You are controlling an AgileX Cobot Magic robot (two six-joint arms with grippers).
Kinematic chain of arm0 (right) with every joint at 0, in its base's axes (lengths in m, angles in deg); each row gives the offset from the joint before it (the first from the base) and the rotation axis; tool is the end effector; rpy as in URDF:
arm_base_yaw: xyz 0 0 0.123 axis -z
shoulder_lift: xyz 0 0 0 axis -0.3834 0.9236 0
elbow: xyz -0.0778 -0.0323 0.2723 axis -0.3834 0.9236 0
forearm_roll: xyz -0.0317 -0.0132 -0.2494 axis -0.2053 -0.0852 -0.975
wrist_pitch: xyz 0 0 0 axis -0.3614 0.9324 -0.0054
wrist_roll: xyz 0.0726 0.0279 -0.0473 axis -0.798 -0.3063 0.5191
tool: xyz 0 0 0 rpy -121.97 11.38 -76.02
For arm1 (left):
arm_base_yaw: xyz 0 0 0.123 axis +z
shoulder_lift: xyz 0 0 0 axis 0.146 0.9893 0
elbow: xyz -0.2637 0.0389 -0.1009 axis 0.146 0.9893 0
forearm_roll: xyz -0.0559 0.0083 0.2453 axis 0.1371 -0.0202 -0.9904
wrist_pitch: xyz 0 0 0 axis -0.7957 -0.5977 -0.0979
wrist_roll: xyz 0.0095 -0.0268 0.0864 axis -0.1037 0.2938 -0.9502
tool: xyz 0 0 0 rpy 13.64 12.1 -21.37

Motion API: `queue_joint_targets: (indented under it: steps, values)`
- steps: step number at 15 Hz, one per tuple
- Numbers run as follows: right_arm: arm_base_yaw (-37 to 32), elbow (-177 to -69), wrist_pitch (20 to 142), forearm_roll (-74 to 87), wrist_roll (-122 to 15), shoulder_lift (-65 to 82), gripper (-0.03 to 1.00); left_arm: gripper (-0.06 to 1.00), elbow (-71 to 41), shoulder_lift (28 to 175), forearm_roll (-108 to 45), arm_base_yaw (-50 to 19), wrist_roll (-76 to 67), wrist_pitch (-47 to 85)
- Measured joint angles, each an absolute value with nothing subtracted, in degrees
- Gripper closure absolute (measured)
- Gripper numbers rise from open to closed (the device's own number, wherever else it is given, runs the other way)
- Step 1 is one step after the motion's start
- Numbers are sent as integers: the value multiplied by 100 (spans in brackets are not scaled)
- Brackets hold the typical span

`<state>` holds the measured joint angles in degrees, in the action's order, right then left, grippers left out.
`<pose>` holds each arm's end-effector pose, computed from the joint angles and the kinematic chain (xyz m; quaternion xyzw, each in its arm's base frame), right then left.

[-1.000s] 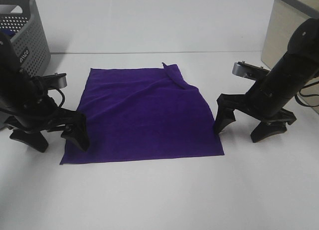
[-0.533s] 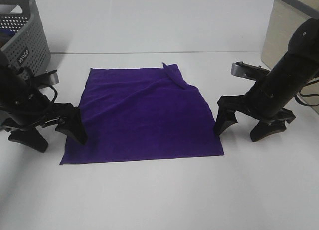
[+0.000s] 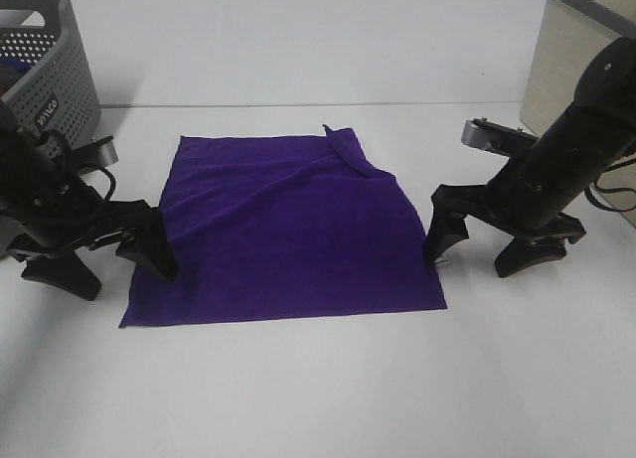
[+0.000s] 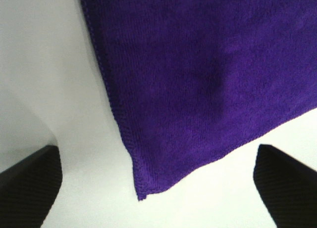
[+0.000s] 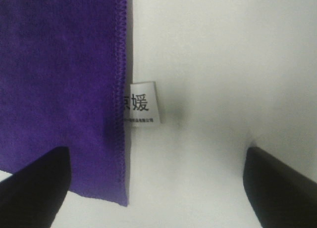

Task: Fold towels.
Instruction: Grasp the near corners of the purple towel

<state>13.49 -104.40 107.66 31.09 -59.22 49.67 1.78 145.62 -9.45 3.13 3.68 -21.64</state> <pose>0.3433 0.0839 0.1064 -0.0050 0.9832 0.1721 0.0607 0.3405 -0.0686 0.0976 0.0378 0.9772 -0.2090 0.0038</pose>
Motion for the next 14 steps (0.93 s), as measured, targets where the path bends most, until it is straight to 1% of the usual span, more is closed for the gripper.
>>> queue_joint_targets:
  steps: [5,8,10,12,14]
  values:
    - [1349,-10440,10675,3642,-5641,5065,5,-4,178,14574,-761,313,368,-2095]
    - [1074,-10537,10698,3929,-5601,5311,10,2,161,14642,-761,124,368,-1997]
    - [702,-10709,10709,3912,-5589,5460,13,6,-34,14797,-693,-71,368,-2078]
    - [513,-11064,10933,3688,-5658,5666,19,9,-510,15101,-589,-278,368,-2456]
    - [507,-11391,11248,3533,-5710,5884,28,13,-1134,15473,-475,-535,529,-2943]
